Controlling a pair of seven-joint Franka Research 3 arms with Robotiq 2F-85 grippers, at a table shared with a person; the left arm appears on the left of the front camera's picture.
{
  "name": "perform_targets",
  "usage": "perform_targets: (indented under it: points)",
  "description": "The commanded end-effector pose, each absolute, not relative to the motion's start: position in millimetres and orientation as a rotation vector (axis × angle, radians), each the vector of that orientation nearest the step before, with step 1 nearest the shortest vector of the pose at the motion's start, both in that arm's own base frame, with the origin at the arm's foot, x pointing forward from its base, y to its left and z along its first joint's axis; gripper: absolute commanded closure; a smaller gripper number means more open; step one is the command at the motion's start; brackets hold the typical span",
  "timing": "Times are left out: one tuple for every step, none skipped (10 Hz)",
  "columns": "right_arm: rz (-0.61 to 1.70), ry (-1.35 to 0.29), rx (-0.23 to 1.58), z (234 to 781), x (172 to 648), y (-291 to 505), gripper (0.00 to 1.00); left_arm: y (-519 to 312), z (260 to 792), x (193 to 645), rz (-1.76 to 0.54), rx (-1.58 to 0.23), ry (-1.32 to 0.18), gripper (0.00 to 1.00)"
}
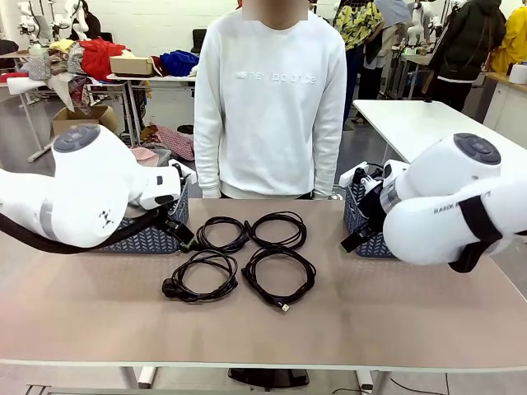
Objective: Organize the cables according to human instructions.
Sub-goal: Pick up a bundle of cables and place it in the basket indicated by the human.
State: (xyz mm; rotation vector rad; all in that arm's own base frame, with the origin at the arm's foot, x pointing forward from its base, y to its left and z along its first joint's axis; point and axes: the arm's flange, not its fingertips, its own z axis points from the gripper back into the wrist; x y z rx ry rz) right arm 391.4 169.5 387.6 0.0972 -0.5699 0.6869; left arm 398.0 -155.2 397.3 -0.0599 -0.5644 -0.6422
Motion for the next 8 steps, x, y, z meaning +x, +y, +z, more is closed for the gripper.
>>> perform_targets:
  points:
    - [0.764,-0.563,0.190,409.7,389.6,138.1,0.00,-125.5,415.4,386.8,-0.697,-0.137,-0.563,0.00]
    - [0.787,-0.575,0.224,418.5,386.3,129.2,0.00,-115.2,423.1,385.7,-0.726,-0.165,-0.573,0.00]
    - [0.811,-0.590,0.271,428.0,382.8,121.0,0.00,-103.6,430.4,384.9,-0.750,-0.200,-0.581,0.00]
    - [0.823,-0.602,0.294,436.1,380.0,113.4,0.00,-92.2,437.3,382.9,-0.783,-0.232,-0.590,0.00]
    - [0.833,-0.616,0.327,443.1,378.0,106.6,0.00,-81.0,444.3,381.4,-0.804,-0.269,-0.602,0.00]
    - [0.836,-0.629,0.366,450.5,376.9,96.7,0.00,-68.4,451.9,379.8,-0.831,-0.333,-0.620,0.00]
    - [0.833,-0.645,0.397,456.5,375.6,86.8,0.00,-56.0,457.7,379.6,-0.846,-0.371,-0.625,0.00]
    - [0.833,-0.654,0.422,462.7,373.4,77.6,0.00,-44.0,462.7,379.0,-0.850,-0.391,-0.636,0.00]
